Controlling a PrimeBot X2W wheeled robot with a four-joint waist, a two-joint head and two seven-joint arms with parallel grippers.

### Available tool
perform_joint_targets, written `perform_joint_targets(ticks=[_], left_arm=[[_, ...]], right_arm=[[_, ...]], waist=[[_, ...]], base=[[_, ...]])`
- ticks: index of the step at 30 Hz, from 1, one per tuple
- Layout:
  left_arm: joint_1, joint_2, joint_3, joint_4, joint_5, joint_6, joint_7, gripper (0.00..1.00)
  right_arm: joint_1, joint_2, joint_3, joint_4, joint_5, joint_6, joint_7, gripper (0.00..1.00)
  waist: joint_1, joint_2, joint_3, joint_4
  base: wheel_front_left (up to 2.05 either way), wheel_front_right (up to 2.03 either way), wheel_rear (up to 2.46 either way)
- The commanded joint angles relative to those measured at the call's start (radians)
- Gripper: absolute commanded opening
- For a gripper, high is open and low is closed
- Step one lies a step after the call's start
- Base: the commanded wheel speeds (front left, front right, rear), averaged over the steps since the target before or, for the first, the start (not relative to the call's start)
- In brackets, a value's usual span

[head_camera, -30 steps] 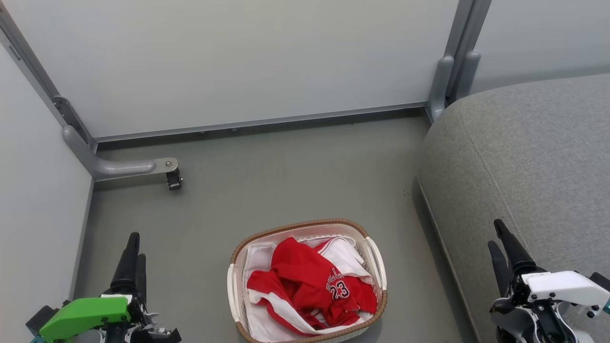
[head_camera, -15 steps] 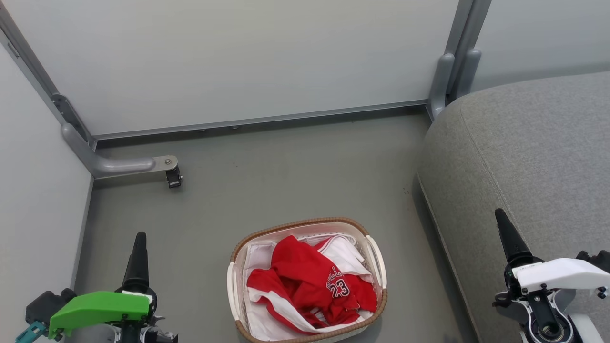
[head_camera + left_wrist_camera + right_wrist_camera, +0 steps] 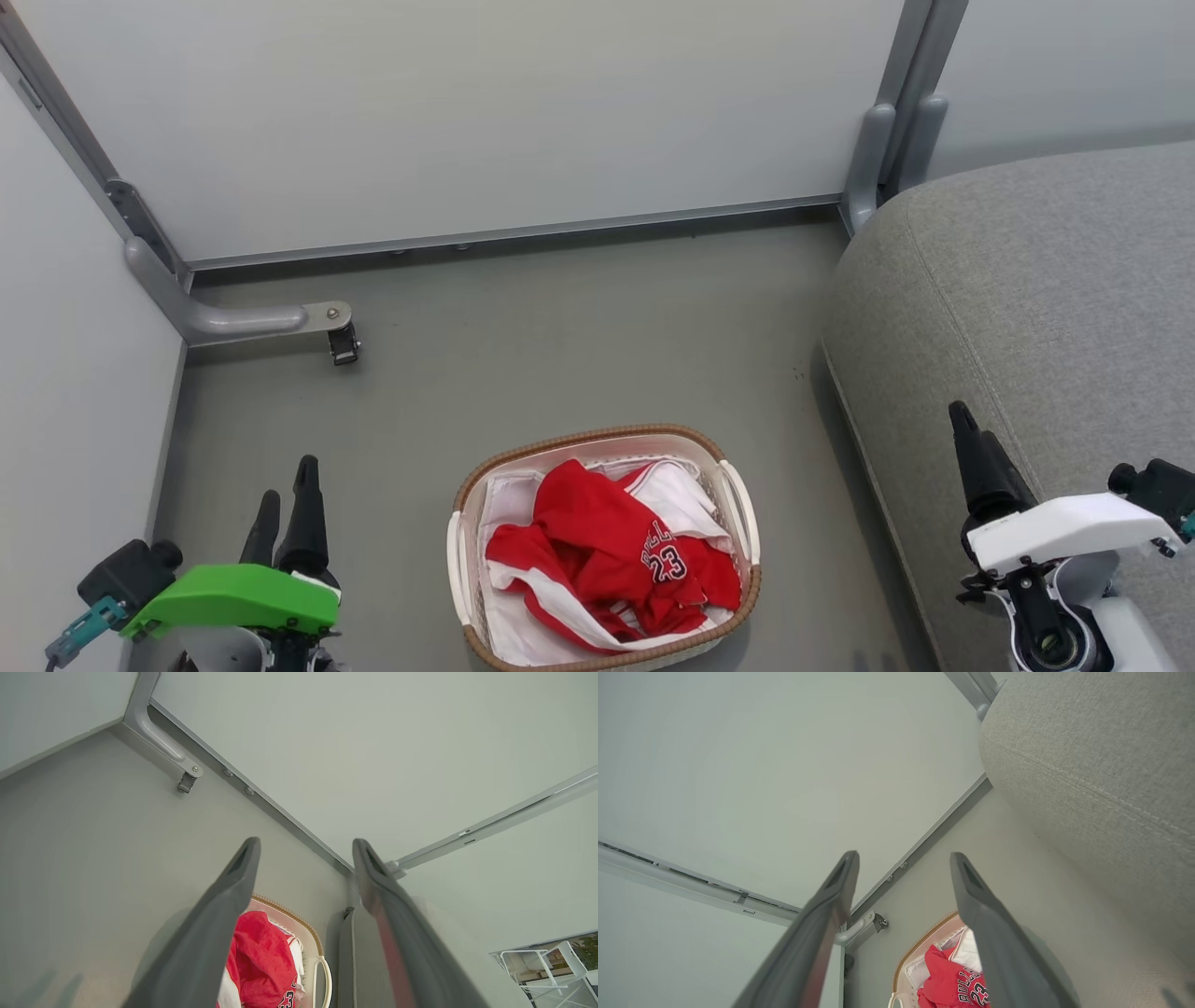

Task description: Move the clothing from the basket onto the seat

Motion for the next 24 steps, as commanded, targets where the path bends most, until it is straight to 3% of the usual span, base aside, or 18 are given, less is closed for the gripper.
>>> perform_joint_targets(ticks=[1,24], left_arm=[[-0.029,0.013,-0.006,-0.004,0.04,-0.003,-0.012,1.0],[-0.033,0.044,-0.065,0.073,0.343,0.059,-0.083,1.0]], right_arm=[[-0.024,-0.017,0.009,-0.005,-0.044,0.0,-0.013,1.0],[-0.048,-0.032,0.057,0.059,-0.375,0.0,-0.085,1.0]], waist=[[0.0,0.0,0.0,0.0],[0.0,0.0,0.0,0.005]], base=[[0.0,0.0,0.0],[0.0,0.0,0.0]])
